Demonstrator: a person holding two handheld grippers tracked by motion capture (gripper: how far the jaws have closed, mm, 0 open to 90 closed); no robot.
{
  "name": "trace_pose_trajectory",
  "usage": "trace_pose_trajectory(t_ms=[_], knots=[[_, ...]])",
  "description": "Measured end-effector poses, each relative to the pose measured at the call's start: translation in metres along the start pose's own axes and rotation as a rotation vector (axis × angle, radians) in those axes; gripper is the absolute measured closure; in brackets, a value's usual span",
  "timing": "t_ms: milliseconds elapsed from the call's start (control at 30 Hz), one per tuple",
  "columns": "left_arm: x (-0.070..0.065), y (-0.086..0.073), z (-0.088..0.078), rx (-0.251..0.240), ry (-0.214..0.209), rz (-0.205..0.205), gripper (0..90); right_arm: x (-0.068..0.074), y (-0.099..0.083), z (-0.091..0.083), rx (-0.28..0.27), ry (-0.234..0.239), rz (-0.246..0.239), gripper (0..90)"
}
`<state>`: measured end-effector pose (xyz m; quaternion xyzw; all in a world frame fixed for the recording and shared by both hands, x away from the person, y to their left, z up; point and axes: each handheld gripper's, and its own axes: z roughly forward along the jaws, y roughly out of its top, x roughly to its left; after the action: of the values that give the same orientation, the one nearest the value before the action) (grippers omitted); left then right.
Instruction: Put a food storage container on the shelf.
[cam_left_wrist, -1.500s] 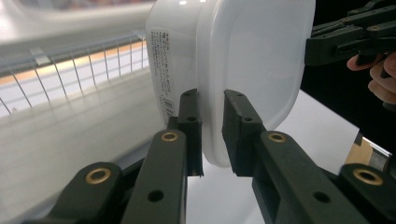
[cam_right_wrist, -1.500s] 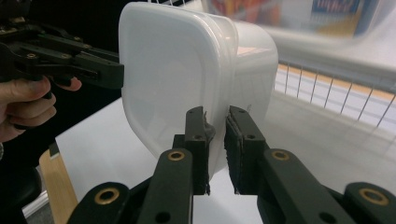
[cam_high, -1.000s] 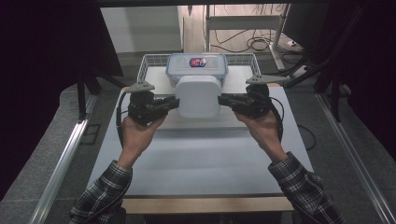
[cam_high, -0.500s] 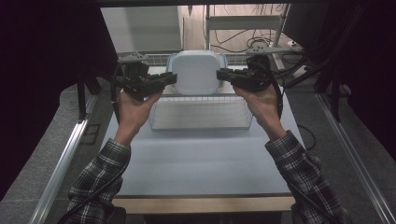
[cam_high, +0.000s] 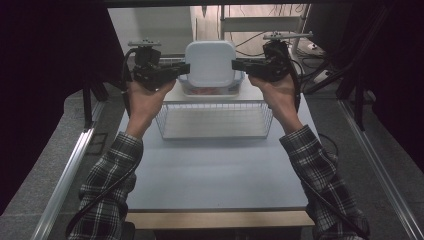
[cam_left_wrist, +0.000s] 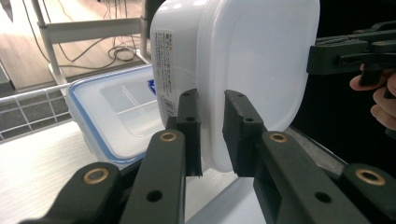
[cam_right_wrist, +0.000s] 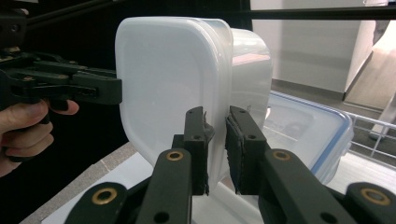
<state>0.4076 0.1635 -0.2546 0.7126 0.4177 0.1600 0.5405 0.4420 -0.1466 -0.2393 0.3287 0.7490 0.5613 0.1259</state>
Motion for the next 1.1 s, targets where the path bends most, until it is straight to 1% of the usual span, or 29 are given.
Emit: trace_pose_trajectory(t_ms=[100,200,233,333,467,500,533,567,600,667,700,800,833,900,967,1067,1100], knots=[[0.003,0.001,0.004,-0.005,-0.002,-0.008,77.2,-0.005,0.002,0.006,0.010,-0.019,0.008,77.2],[0.005,0.002,0.008,-0.007,0.001,-0.012,76.7,-0.007,0.002,0.009,0.014,-0.025,0.012,76.7],[0.008,0.002,0.010,-0.012,-0.004,-0.021,76.2,-0.009,0.003,0.012,0.022,-0.028,0.018,76.0],[0.011,0.002,0.012,-0.021,-0.015,-0.026,74.5,-0.011,0.004,0.014,0.022,-0.026,0.021,74.6],[0.012,0.003,0.014,-0.026,-0.010,-0.025,71.8,-0.010,0.006,0.018,0.035,-0.038,0.010,71.4],[0.013,0.003,0.016,-0.026,-0.006,-0.025,69.9,-0.009,0.006,0.021,0.042,-0.051,0.002,69.2],[0.013,0.003,0.016,-0.026,-0.006,-0.025,69.8,-0.009,0.006,0.021,0.042,-0.051,0.002,69.2],[0.014,0.003,0.017,-0.025,-0.003,-0.025,69.3,-0.009,0.007,0.024,0.049,-0.063,-0.005,68.6],[0.017,0.003,0.018,-0.024,-0.006,-0.034,68.9,-0.009,0.007,0.026,0.053,-0.066,-0.003,68.3],[0.018,0.004,0.019,-0.025,-0.006,-0.037,68.2,-0.010,0.007,0.027,0.057,-0.066,0.001,67.5],[0.022,0.004,0.020,-0.028,-0.018,-0.054,67.7,-0.011,0.007,0.030,0.059,-0.064,0.011,66.2],[0.025,0.006,0.022,-0.026,-0.025,-0.064,65.5,-0.012,0.008,0.032,0.061,-0.063,0.023,64.6],[0.028,0.008,0.024,-0.025,-0.015,-0.070,63.9,-0.013,0.008,0.034,0.064,-0.060,0.036,63.2],[0.029,0.010,0.025,-0.023,-0.011,-0.070,62.4,-0.013,0.009,0.035,0.064,-0.058,0.044,62.7],[0.031,0.014,0.028,-0.020,0.009,-0.068,60.5,-0.015,0.010,0.037,0.068,-0.056,0.059,60.0],[0.033,0.016,0.031,-0.022,0.016,-0.062,60.6,-0.016,0.011,0.039,0.067,-0.058,0.068,57.3],[0.034,0.017,0.033,-0.026,0.012,-0.063,60.5,-0.017,0.011,0.039,0.063,-0.067,0.070,56.5]])
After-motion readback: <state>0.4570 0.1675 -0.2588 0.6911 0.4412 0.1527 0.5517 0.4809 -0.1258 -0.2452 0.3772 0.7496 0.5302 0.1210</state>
